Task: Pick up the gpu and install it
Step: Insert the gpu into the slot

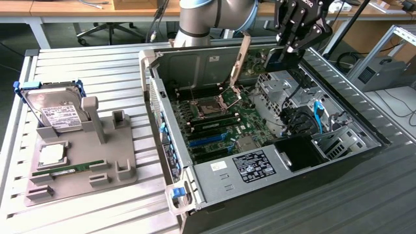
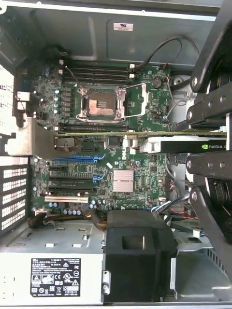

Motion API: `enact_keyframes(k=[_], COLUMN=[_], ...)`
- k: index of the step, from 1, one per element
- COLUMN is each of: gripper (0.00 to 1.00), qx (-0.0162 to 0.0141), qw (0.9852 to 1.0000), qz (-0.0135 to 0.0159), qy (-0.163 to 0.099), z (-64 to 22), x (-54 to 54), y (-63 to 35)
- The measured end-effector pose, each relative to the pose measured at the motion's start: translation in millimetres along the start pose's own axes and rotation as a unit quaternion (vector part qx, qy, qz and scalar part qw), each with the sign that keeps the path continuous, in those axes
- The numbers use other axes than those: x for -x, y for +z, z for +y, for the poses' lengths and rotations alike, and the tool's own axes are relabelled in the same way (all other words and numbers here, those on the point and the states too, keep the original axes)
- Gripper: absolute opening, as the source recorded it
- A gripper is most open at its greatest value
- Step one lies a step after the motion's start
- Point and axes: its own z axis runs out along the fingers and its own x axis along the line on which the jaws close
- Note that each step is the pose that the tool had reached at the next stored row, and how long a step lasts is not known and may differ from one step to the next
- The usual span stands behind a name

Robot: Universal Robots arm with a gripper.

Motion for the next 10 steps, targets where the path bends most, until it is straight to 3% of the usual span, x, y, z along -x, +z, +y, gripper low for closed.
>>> enact_keyframes(k=[10], gripper=[0.27], qx=[-0.0001], qw=[1.0000], qz=[-0.0003], qy=[0.009], z=[0.6], x=[0.0], y=[0.5])
